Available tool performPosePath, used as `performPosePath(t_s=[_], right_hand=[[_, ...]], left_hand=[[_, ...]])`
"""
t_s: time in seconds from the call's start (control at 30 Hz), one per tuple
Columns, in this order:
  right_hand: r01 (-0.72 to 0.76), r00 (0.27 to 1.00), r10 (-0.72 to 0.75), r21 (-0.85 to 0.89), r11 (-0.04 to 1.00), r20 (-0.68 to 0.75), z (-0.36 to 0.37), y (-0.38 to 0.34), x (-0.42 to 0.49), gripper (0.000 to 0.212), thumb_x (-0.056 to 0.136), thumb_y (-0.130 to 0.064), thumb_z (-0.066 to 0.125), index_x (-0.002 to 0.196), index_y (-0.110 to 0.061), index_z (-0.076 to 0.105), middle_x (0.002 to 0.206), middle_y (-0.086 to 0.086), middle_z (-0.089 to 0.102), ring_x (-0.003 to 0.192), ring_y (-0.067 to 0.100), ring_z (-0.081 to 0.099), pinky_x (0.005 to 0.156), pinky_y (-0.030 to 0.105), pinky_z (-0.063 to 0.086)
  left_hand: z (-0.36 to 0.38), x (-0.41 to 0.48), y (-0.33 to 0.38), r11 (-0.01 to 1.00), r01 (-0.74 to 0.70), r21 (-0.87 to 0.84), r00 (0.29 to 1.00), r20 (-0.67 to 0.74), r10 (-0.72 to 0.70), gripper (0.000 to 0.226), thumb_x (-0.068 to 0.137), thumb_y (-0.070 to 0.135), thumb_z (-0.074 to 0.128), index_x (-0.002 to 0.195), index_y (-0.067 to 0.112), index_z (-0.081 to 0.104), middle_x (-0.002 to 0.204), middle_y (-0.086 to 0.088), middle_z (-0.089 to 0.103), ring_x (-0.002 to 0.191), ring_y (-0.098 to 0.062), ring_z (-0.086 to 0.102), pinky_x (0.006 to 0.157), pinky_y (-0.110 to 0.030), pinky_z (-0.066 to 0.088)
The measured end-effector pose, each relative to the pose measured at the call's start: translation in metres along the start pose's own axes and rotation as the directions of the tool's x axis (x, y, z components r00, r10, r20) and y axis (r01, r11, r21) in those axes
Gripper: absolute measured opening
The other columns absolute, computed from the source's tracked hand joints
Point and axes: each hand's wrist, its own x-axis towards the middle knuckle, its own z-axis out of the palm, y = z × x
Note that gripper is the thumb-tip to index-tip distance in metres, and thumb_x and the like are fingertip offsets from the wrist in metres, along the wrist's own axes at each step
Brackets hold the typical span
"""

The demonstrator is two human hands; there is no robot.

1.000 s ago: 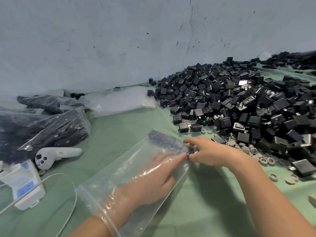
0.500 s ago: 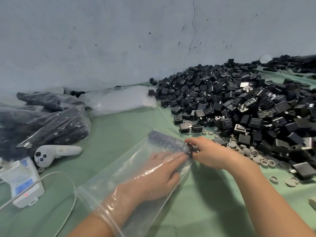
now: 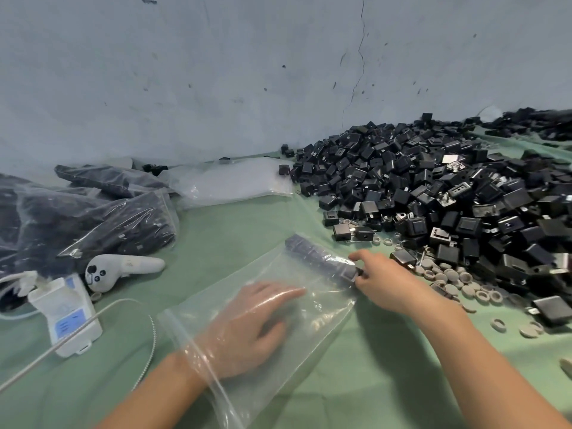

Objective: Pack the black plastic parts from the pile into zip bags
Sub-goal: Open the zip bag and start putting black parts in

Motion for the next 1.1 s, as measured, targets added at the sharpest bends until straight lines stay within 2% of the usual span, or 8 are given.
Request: performPosePath(t_s=[0.13,0.27,0.4,0.5,0.67,0.8,0.97,1.1], right_hand=[[-0.039,0.997,0.034,-0.063,0.997,-0.075,0.007,-0.008,-0.016,0.044,0.1,-0.031,0.048,0.142,-0.027,0.037,0.122,0.003,0.054,0.104,0.021,0.057,0.092,0.041,0.049],[-0.055,0.993,0.045,-0.099,0.994,-0.105,0.012,-0.014,-0.035,0.043,0.099,-0.036,0.046,0.139,-0.025,0.035,0.117,0.002,0.057,0.098,0.02,0.059,0.084,0.039,0.05],[-0.04,0.997,0.033,-0.119,0.992,-0.067,0.011,-0.015,-0.052,0.043,0.097,-0.033,0.042,0.138,-0.022,0.035,0.112,0.002,0.059,0.098,0.024,0.059,0.086,0.041,0.051],[-0.05,0.997,0.046,-0.075,0.996,-0.059,0.009,-0.01,-0.065,0.055,0.096,-0.036,0.04,0.149,-0.024,0.026,0.117,0.001,0.059,0.104,0.022,0.058,0.088,0.041,0.05],[-0.007,0.968,0.017,0.041,0.999,-0.25,0.004,-0.001,-0.073,0.051,0.098,-0.034,0.042,0.149,-0.029,0.036,0.123,-0.002,0.058,0.105,0.016,0.057,0.091,0.04,0.049],[-0.087,0.882,0.057,-0.043,0.995,-0.467,-0.006,0.009,-0.06,0.042,0.098,-0.029,0.042,0.139,-0.029,0.048,0.129,0.001,0.053,0.118,0.023,0.046,0.1,0.042,0.037],[-0.186,0.94,0.148,-0.098,0.978,-0.307,-0.003,0.026,-0.042,0.053,0.097,-0.028,0.047,0.147,-0.022,0.034,0.146,0.014,0.037,0.133,0.032,0.037,0.109,0.044,0.032],[-0.133,0.934,0.072,-0.152,0.979,-0.351,0.004,0.03,-0.026,0.057,0.101,-0.028,0.044,0.154,-0.021,0.023,0.147,0.014,0.036,0.135,0.031,0.036,0.11,0.043,0.033]], left_hand=[[-0.031,-0.023,-0.008,0.848,0.377,-0.373,0.9,-0.068,-0.431,0.028,0.089,0.019,0.06,0.095,0.042,0.075,0.104,0.016,0.073,0.098,-0.006,0.069,0.093,-0.035,0.054],[-0.058,-0.043,-0.027,0.689,0.564,-0.454,0.692,-0.195,-0.695,0.035,0.091,-0.004,0.06,0.077,0.024,0.075,0.077,0.012,0.075,0.072,-0.009,0.07,0.062,-0.02,0.053],[-0.065,-0.057,-0.042,0.488,0.507,-0.71,0.517,-0.202,-0.832,0.032,0.091,-0.013,0.041,0.088,-0.003,0.071,0.081,-0.016,0.073,0.073,-0.028,0.064,0.055,-0.016,0.055],[-0.068,-0.063,-0.043,0.487,0.453,-0.747,0.47,-0.264,-0.842,0.031,0.094,-0.013,0.037,0.092,-0.002,0.066,0.085,-0.018,0.067,0.071,-0.027,0.06,0.05,-0.017,0.054],[-0.064,-0.065,-0.038,0.655,0.482,-0.582,0.515,-0.417,-0.749,0.031,0.096,-0.006,0.044,0.103,0.016,0.065,0.103,-0.01,0.066,0.087,-0.02,0.059,0.078,-0.03,0.05],[-0.062,-0.063,-0.032,0.789,0.49,-0.37,0.594,-0.521,-0.613,0.03,0.096,-0.001,0.049,0.107,0.024,0.063,0.107,0.003,0.064,0.093,-0.01,0.06,0.079,-0.01,0.042],[-0.049,-0.039,-0.006,0.908,0.367,-0.203,0.75,-0.513,-0.418,0.033,0.095,0.007,0.054,0.119,0.029,0.052,0.109,0.009,0.057,0.101,-0.002,0.055,0.086,-0.021,0.041],[-0.034,0.007,0.019,0.958,0.259,-0.12,0.864,-0.415,-0.285,0.038,0.094,0.014,0.056,0.127,0.033,0.047,0.114,0.017,0.052,0.111,0.007,0.05,0.093,-0.01,0.036]])
